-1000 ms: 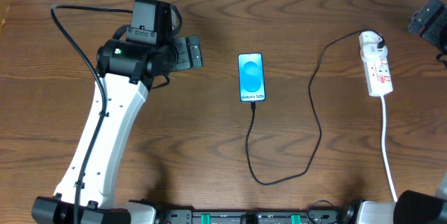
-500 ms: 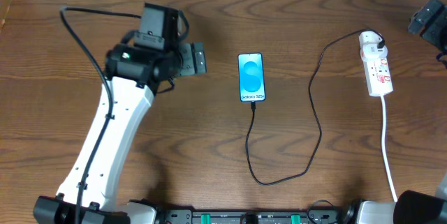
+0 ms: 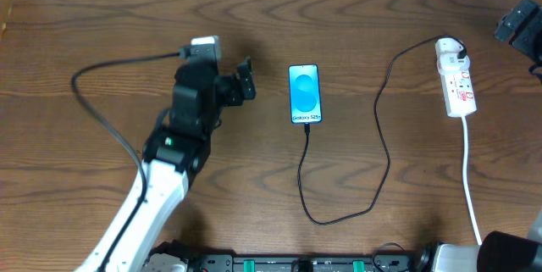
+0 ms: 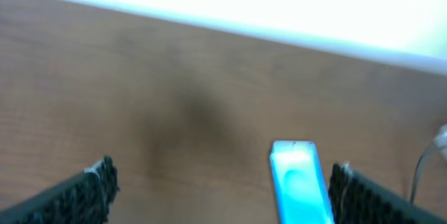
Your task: Plug charger to phone and switch on socket
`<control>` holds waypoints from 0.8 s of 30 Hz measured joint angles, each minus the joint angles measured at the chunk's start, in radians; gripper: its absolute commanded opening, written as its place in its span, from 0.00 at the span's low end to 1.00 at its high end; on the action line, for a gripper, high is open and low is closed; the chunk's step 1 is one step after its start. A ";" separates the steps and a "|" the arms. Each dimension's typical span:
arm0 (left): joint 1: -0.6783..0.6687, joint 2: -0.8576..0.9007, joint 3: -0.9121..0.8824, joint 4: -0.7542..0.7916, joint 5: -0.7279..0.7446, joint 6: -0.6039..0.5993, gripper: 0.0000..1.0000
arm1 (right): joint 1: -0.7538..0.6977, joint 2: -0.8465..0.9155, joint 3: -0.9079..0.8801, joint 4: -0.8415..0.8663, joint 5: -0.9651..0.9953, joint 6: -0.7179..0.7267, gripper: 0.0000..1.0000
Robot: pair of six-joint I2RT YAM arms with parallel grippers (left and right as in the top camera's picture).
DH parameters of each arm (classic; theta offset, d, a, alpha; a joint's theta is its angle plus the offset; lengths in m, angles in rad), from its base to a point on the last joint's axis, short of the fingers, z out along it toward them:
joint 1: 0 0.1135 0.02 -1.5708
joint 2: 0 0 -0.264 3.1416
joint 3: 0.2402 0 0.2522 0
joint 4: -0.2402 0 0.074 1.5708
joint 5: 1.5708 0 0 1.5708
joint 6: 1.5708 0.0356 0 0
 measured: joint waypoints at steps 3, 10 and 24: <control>0.000 -0.082 -0.154 0.272 -0.009 0.000 0.98 | 0.000 0.000 0.000 0.000 0.000 0.000 0.99; 0.000 -0.227 -0.424 0.627 -0.075 -0.001 0.98 | 0.000 0.000 0.000 0.000 0.000 0.000 0.99; 0.019 -0.570 -0.709 0.723 -0.235 -0.001 0.98 | 0.000 0.000 0.000 0.000 0.000 0.000 0.99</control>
